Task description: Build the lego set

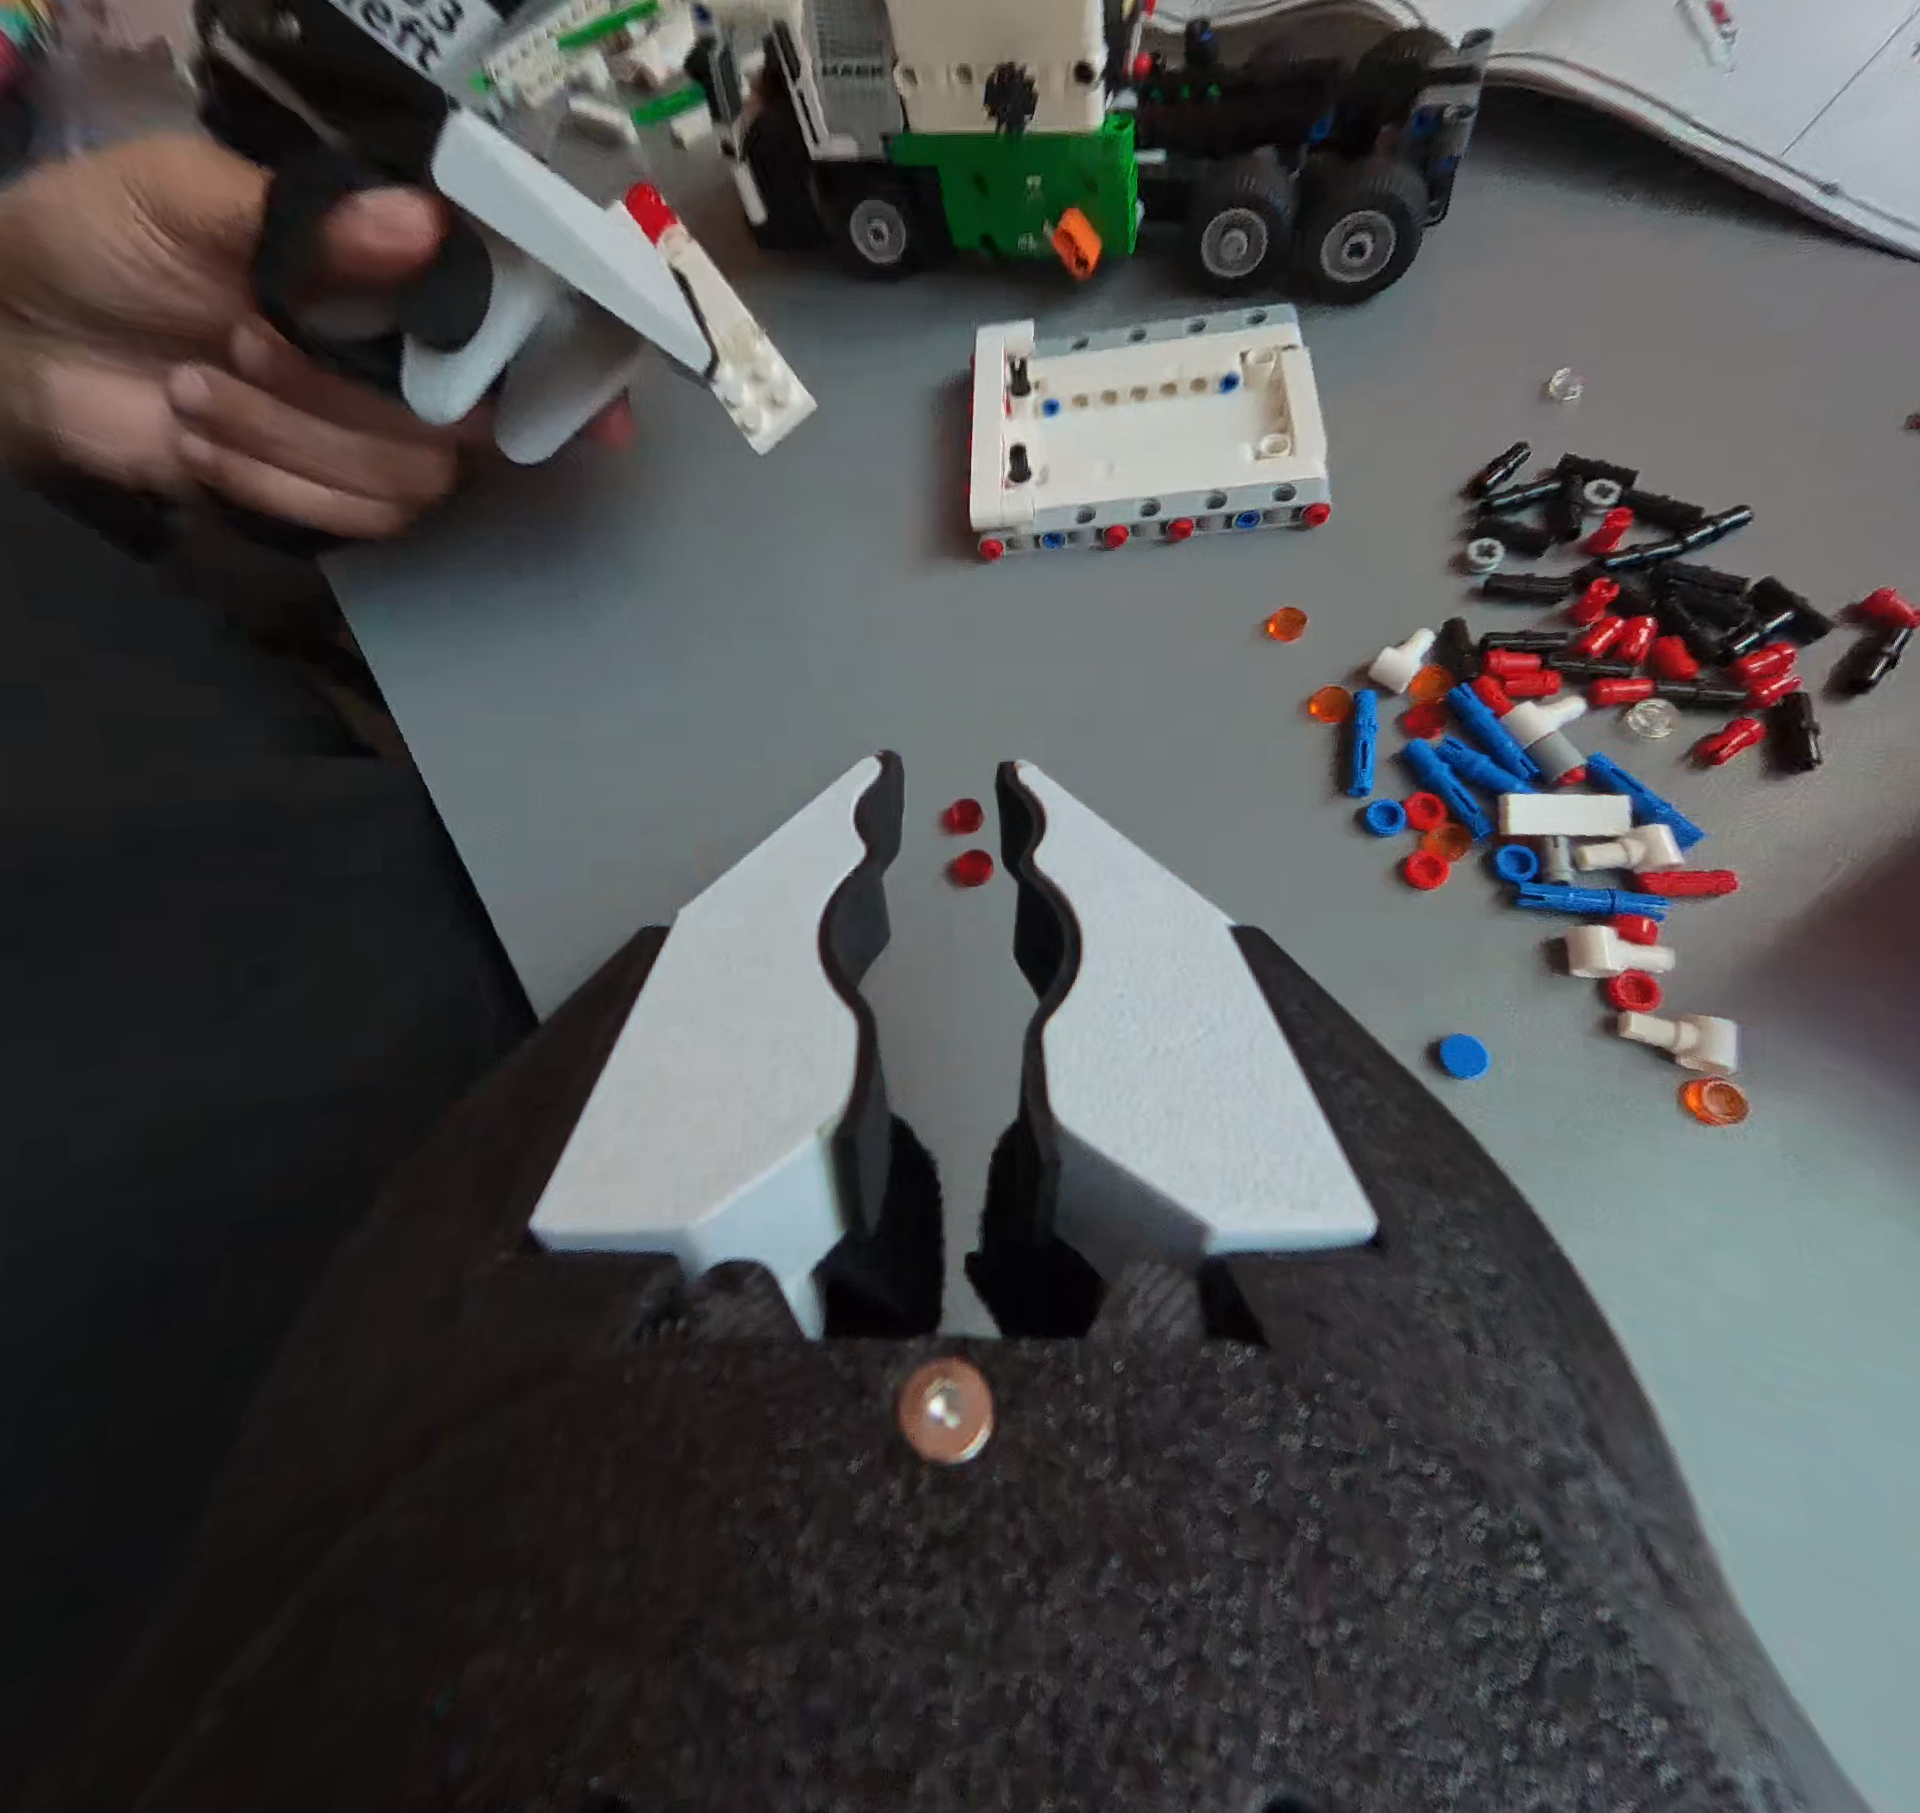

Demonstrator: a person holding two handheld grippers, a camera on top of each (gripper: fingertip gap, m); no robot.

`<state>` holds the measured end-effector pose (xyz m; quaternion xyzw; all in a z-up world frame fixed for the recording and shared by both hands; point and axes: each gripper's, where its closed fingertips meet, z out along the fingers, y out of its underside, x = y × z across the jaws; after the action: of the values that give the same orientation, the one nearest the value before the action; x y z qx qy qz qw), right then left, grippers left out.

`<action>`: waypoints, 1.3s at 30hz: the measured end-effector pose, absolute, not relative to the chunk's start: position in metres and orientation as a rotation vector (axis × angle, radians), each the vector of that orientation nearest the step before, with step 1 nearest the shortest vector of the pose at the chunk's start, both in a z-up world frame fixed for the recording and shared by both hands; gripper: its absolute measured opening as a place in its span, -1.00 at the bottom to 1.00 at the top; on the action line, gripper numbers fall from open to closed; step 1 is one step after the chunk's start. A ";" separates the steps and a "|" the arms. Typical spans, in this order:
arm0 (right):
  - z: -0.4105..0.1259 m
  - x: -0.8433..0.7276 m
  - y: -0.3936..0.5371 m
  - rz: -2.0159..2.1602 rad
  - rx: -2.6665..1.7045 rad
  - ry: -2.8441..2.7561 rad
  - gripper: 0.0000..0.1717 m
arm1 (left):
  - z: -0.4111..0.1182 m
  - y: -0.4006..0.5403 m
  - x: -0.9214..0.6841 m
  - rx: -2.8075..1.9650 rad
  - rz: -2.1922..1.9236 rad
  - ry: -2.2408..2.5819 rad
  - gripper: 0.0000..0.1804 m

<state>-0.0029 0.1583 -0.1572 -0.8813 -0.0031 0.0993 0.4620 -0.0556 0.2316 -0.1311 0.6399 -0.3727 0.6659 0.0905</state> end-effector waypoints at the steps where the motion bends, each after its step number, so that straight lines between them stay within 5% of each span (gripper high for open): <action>1: -0.162 -0.006 0.159 0.207 -2.186 -0.039 -0.81 | -0.132 0.230 -0.057 1.918 1.975 -1.099 -0.94; 29: -0.189 -0.003 0.154 0.070 -2.306 -0.242 -0.93 | -0.156 0.214 -0.058 2.055 1.818 -1.356 -0.94; 39: -0.121 -0.048 0.212 0.154 -2.047 -0.340 -0.93 | -0.129 0.206 -0.061 1.836 1.964 -0.994 -0.95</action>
<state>-0.0484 0.2115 -0.1210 -0.8487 -0.1408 0.0640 0.5058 -0.0605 0.2064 -0.1289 0.6345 -0.3436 0.6787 0.1373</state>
